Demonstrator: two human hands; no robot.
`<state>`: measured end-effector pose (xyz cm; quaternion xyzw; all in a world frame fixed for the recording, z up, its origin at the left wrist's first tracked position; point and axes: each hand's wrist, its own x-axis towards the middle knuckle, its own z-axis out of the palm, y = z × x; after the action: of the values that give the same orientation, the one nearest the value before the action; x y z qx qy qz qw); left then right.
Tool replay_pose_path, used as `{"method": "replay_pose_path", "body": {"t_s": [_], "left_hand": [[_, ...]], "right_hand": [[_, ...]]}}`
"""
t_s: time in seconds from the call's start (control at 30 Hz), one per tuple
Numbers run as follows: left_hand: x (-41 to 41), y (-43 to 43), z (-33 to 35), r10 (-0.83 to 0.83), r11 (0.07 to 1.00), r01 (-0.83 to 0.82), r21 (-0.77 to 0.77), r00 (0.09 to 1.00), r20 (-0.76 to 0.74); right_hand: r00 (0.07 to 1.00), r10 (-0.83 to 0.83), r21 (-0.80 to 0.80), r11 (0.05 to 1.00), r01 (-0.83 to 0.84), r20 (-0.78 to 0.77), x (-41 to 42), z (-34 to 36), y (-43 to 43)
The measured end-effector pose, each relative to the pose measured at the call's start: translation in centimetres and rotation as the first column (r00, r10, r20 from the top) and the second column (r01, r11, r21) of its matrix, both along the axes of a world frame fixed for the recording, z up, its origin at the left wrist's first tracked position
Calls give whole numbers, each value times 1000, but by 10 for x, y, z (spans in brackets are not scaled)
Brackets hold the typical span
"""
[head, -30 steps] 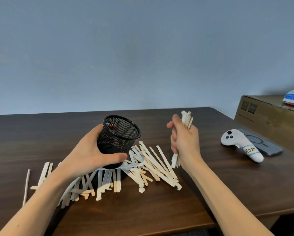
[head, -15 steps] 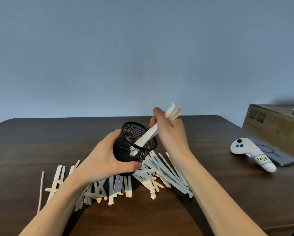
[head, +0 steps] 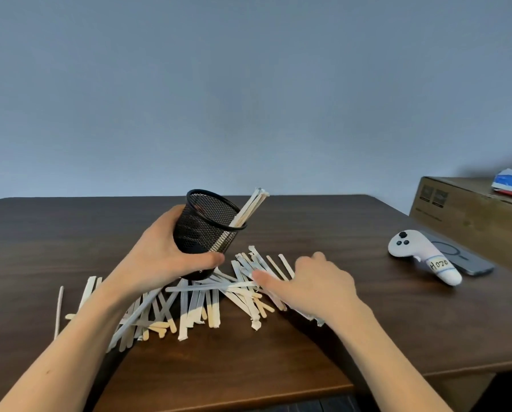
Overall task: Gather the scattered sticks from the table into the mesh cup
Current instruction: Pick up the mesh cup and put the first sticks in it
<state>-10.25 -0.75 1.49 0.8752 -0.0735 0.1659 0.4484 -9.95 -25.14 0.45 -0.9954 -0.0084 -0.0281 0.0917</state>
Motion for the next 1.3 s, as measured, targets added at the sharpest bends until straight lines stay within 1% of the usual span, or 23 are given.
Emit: {"method": "replay_pose_path", "body": {"t_s": [0.03, 0.1, 0.2, 0.4, 0.43, 0.5, 0.6, 0.67, 0.7, 0.77, 0.83, 0.9, 0.93, 0.97, 1.0, 1.1, 1.2, 1.3], "left_hand": [[0, 0, 0, 2, 1000, -2, 1, 1000, 0], [-1, -1, 0, 0, 1000, 0, 1, 1000, -2], [-2, -2, 0, 0, 1000, 0, -5, 1000, -1], [-2, -2, 0, -18, 1000, 18, -2, 1000, 2], [-2, -3, 0, -16, 1000, 16, 3, 1000, 3], [-2, -3, 0, -16, 1000, 16, 11, 1000, 7], [-2, -3, -1, -29, 1000, 29, -9, 1000, 8], [-1, -3, -1, -29, 1000, 29, -10, 1000, 7], [-1, -2, -1, -27, 1000, 27, -7, 1000, 6], [0, -2, -2, -25, 1000, 25, -2, 1000, 6], [0, -3, -2, -25, 1000, 25, -1, 1000, 12], [0, -4, -1, -26, 1000, 26, -4, 999, 24], [-1, -5, -1, -28, 1000, 28, -5, 999, 30], [-1, -6, -1, -29, 1000, 30, -7, 999, 35], [-1, -6, -1, -30, 1000, 31, -8, 999, 38], [-1, -6, -1, -35, 999, 35, -8, 999, 39], [-1, -6, -1, -40, 999, 40, -6, 998, 44], [-1, -6, -1, -37, 999, 37, -3, 998, 51]], "right_hand": [[1000, 4, -53, 999, -5, -11, 0, -1, 4], [1000, 12, -66, 998, -11, 6, 3, -1, 7], [1000, -3, 18, 1000, 2, 23, 10, 0, 4], [999, 24, 109, 994, -19, -42, 17, 0, 3], [998, 23, 137, 990, -16, -52, 19, -1, 2], [998, 25, 246, 969, -12, -50, 23, -4, -2], [999, 27, 437, 900, -10, -32, 27, -2, -8], [999, 34, 611, 791, -18, -14, 30, -2, -11], [999, 40, 702, 711, -36, 11, 31, -2, -11], [995, 35, 823, 560, -98, 94, 32, -3, -11], [983, 19, 902, 395, -174, 182, 32, -2, -11], [971, 9, 957, 165, -238, 240, 33, 2, -10], [964, 6, 961, 77, -265, 266, 34, 4, -10], [959, -2, 958, 38, -284, 285, 35, 5, -10], [955, -17, 955, 42, -294, 295, 36, 6, -9], [950, -79, 950, 114, -292, 302, 43, 4, -7], [938, -89, 933, 168, -318, 335, 48, 1, -4], [919, -79, 912, 183, -366, 385, 48, -1, -1]]}}
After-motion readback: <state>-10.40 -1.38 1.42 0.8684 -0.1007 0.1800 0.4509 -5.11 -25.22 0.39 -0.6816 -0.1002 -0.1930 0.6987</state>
